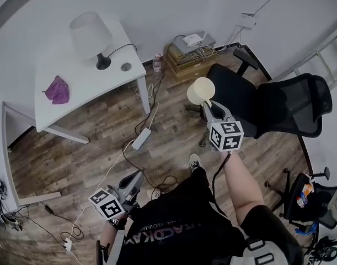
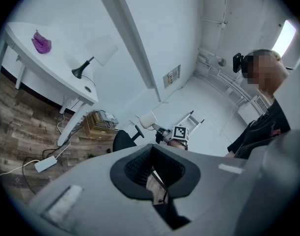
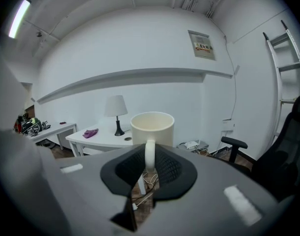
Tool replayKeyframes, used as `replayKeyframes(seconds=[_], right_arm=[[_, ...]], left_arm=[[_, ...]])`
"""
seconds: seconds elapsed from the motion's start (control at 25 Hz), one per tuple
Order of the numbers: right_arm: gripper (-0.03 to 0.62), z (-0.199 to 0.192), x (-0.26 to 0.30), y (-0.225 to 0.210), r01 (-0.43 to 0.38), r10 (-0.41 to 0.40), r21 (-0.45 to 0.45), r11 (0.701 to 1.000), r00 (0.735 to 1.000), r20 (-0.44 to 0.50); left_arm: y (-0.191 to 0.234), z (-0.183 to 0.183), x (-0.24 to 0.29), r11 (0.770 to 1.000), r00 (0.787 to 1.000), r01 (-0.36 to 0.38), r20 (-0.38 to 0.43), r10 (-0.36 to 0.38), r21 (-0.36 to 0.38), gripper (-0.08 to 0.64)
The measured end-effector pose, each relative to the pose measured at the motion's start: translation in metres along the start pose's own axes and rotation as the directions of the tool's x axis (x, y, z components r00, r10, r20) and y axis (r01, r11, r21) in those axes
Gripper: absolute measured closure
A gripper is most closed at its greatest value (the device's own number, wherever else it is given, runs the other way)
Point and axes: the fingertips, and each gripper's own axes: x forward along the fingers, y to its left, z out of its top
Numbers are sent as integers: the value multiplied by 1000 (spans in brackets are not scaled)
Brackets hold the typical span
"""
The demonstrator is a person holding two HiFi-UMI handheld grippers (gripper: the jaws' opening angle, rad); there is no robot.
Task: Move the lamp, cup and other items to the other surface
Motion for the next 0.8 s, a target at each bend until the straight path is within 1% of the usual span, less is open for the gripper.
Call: replayKeyframes(seconds=[0.16,0.36,0.6,0.8], right_arm=[[543,-5,-1,-70,54,-54,34,998,998,-11],[543,-22,3,-161,115,-111,68,991,993,-49],[543,-54,10,-272,176,-164,111,978,981,-106],[543,-89,21,-348,215,-187,151,965,966,-179]], left_arm=[[-7,-3,55,1000,999,15,-36,-15,-6,557],[-18,-14,131,1000,994,29,-109,-30,-10,557],[-27,-33,218,999,984,13,-178,-21,-45,557],[-32,-48,278,997,973,-20,-231,2,-75,557]])
